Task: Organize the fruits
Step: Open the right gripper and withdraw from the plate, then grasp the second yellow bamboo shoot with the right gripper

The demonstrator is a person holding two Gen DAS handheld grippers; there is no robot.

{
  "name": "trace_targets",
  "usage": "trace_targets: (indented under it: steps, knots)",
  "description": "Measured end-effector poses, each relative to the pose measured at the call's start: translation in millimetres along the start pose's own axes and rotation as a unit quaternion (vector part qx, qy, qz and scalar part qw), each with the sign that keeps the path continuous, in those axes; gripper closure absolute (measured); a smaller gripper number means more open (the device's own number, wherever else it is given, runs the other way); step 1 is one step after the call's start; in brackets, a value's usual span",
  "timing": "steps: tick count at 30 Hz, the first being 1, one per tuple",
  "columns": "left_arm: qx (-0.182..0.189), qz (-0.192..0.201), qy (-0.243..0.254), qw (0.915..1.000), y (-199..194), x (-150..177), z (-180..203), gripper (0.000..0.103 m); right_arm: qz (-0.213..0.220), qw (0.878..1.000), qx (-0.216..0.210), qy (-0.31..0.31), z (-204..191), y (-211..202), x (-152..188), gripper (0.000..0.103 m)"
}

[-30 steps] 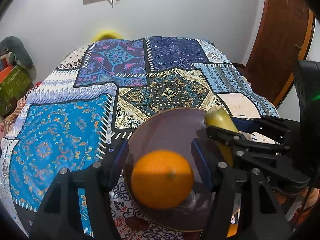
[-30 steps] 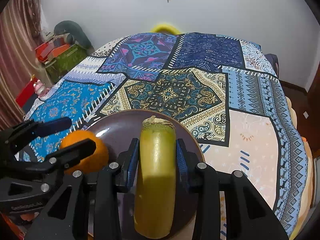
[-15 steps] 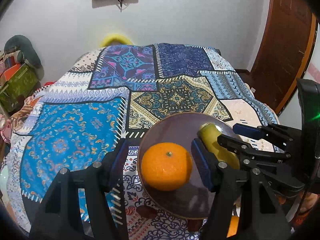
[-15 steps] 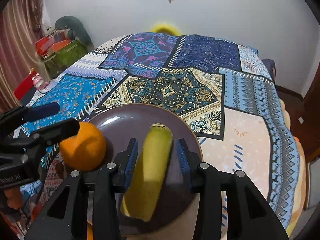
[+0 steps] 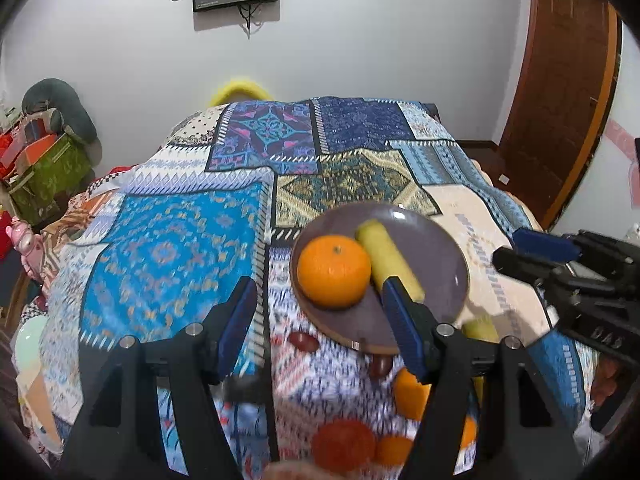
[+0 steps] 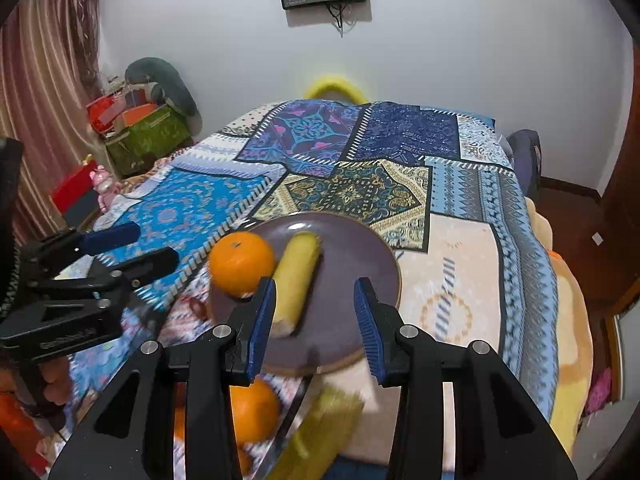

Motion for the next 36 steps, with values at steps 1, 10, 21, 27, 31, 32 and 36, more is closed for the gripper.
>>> trace_targets:
  steps: [1,10,21,27,31,32,36]
  knots:
    - [0.002,-0.002,0.0,1.0,-3.9,3.1,-0.3,0.038,0.002,1.0,0.001,0.0,-1.5,-6.2,3.0,0.066]
    - [0.001,-0.033,-0.007,0.9994,-30.0,43.4,0.9,0.038,0.005,1.0,0.018,0.006,-5.4,-39.7,28.0,0.058]
    - [0.015,-0.079,0.004,0.9967,-22.2,80.9,18.0,0.038,-0.05,0.998,0.017,0.024,4.6,-27.8,72.1,0.048]
    - [0.032,-0.085,-0.001,0.9959,-12.7,78.6,27.2,0.038,-0.093,0.995,0.003,0.039,6.4,-1.2,89.7,0.048]
    - [0.038,-0.09,0.003,0.9952,-5.2,77.6,32.2,0.038,-0.11,0.993,0.003,0.037,5.0,14.6,98.5,0.048]
    - [0.039,-0.092,0.004,0.995,-3.5,77.5,33.0,0.038,-0.111,0.993,0.01,0.032,5.0,18.1,100.9,0.049]
    - [0.048,-0.106,-0.001,0.9932,4.9,79.6,38.9,0.038,-0.115,0.992,-0.014,0.046,8.1,24.2,107.5,0.056]
Point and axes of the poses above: each gripper's, at about its wrist camera, not at the fingertips, and y roughly the way its jaws point, z to its right, x to its underside, the point moved 5 cm from there along y, roughly the way its jaws point, and after that the axes turned 3 degrees about z, right-handed, at the moved point
